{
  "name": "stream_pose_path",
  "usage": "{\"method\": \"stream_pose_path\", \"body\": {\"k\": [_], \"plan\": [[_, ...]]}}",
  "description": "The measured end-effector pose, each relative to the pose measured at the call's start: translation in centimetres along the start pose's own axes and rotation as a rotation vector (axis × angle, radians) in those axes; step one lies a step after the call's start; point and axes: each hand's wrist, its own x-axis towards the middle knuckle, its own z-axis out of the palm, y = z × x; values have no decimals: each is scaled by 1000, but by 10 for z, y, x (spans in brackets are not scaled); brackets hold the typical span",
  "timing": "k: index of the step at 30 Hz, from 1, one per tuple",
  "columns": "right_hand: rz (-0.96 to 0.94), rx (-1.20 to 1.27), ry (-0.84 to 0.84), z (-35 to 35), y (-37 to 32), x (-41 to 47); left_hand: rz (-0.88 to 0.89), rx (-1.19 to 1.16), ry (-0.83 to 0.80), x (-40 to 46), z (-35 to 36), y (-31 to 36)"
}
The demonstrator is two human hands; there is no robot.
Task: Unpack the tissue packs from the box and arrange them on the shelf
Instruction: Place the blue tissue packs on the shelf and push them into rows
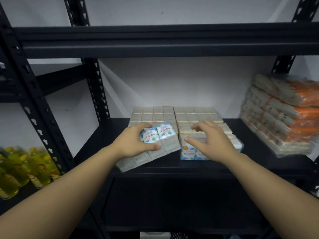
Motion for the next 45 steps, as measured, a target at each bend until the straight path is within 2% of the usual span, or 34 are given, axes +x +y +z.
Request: {"method": "stream_pose_path", "body": {"k": [4, 8, 11, 14, 20, 23, 25, 27, 31, 33, 36, 41, 43, 45], "plan": [[103, 265, -27, 19, -36, 7, 33, -73, 81, 2, -10, 12], [186, 502, -38, 33, -65, 18, 23, -98, 77, 1, -14, 18], [234, 567, -26, 35, -77, 28, 22, -150, 3, 0, -21, 17], [286, 645, -25, 31, -80, 36, 12, -298, -55, -2, -33, 12], [244, 740, -87, 33, -84, 46, 53, -440, -3, 1, -56, 8], [225, 791, -115, 42, -92, 49, 100, -457, -119, 0, -72, 9], [194, 787, -108, 49, -97, 48, 115, -433, -162, -2, -81, 8], [172, 753, -142, 56, -98, 43, 104, -415, -137, -5, -87, 3], [158, 511, -414, 77, -86, 21, 24, -436, 38, -22, -89, -23], [156, 428, -482, 89, -79, 12, -3, -491, 104, -35, -84, -38], [153, 407, -458, 101, -80, 10, -13, -500, 190, -55, -75, -60], [71, 334, -396, 120, -97, 22, -186, -125, 370, -79, -48, -114], [15, 286, -381, 128, -99, 23, -281, -1, 396, -89, -31, -128], [-9, 289, -373, 136, -97, 21, -310, 5, 361, -99, -14, -138]]}}
